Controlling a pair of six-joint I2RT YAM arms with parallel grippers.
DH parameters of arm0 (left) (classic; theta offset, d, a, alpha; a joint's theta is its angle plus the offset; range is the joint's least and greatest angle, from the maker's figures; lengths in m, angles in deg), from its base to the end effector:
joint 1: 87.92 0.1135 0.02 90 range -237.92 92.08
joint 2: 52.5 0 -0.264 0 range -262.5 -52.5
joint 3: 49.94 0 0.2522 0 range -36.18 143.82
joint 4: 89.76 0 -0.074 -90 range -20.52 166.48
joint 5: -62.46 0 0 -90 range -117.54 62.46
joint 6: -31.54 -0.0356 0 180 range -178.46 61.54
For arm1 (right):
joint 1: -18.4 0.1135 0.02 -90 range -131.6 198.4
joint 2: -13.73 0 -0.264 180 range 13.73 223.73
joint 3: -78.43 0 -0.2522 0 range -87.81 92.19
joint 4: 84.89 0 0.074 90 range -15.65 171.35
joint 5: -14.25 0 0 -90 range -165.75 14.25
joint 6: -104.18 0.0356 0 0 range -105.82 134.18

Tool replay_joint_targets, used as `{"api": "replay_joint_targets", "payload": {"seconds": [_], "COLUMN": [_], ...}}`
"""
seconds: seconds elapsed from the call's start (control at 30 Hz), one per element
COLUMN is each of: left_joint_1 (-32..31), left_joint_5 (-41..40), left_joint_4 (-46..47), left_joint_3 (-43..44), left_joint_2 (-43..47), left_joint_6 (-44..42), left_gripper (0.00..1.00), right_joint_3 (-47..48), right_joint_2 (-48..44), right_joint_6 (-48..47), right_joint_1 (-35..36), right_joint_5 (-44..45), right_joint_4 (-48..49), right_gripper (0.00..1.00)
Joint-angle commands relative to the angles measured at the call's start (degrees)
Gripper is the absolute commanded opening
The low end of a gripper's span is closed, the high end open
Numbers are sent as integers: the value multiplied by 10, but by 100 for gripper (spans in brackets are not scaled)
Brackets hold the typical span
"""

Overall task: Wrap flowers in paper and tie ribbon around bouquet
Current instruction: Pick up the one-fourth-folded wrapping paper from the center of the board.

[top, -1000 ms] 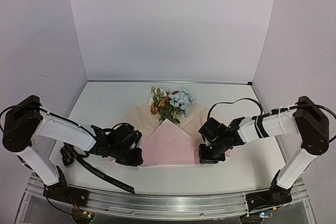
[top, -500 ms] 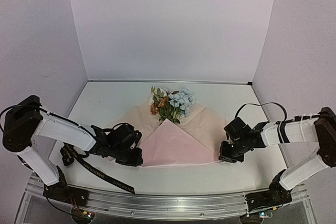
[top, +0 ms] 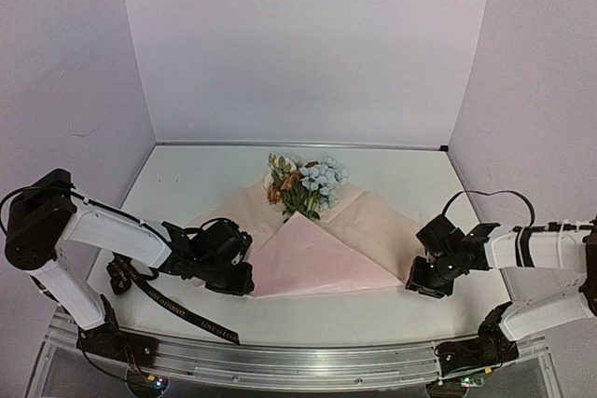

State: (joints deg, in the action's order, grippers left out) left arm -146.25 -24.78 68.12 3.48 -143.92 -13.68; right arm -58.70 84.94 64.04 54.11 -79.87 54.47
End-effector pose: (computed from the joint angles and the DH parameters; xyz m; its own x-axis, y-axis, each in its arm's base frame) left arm 0.1455 -0.2391 0.1272 -0.9308 0.1688 -0.3242 0.2917 0.8776 -0.3806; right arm 0.1578 0.1166 0.1415 -0.9497 0.2564 -0.1800 0.1906 0.9289 0.3174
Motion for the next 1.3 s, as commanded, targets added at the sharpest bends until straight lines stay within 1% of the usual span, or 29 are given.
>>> {"api": "replay_joint_targets", "payload": {"seconds": [0.0,0.17,0.3,0.43,0.57,0.7,0.83,0.9,0.97,1.1,1.17,1.27], "left_joint_1": [-1,-1,-1,-1,-1,-1,-1,-1,-1,-1,-1,-1], "left_joint_5": [-3,-2,0,0,1,1,0,-1,-1,1,1,1], "left_joint_4": [-95,-95,-94,-95,-96,-96,-96,-95,-93,-91,-89,-88], "left_joint_3": [-6,-1,0,-2,-3,-5,-5,-7,-10,-9,-9,-9], "left_joint_2": [-34,-37,-40,-38,-36,-34,-33,-32,-31,-33,-32,-32], "left_joint_6": [-14,-17,-18,-19,-20,-20,-19,-18,-17,-16,-16,-16], "left_gripper": [8,8,8,8,8,8,8,8,8,8,8,8], "right_joint_3": [-20,-44,-76,-97,-110,-130,-137,-140,-145,-150,-152,-156], "right_joint_2": [-42,-52,-35,-20,-31,-69,-115,-128,-129,-118,-112,-101], "right_joint_6": [52,92,129,159,191,223,247,261,276,303,313,331], "right_joint_1": [8,37,51,75,107,128,137,142,145,159,167,177], "right_joint_5": [9,37,62,99,145,183,201,202,199,197,199,204], "right_joint_4": [-13,50,156,228,235,205,153,143,160,206,230,259], "right_gripper": [42,46,48,50,50,51,56,58,60,59,58,52]}}
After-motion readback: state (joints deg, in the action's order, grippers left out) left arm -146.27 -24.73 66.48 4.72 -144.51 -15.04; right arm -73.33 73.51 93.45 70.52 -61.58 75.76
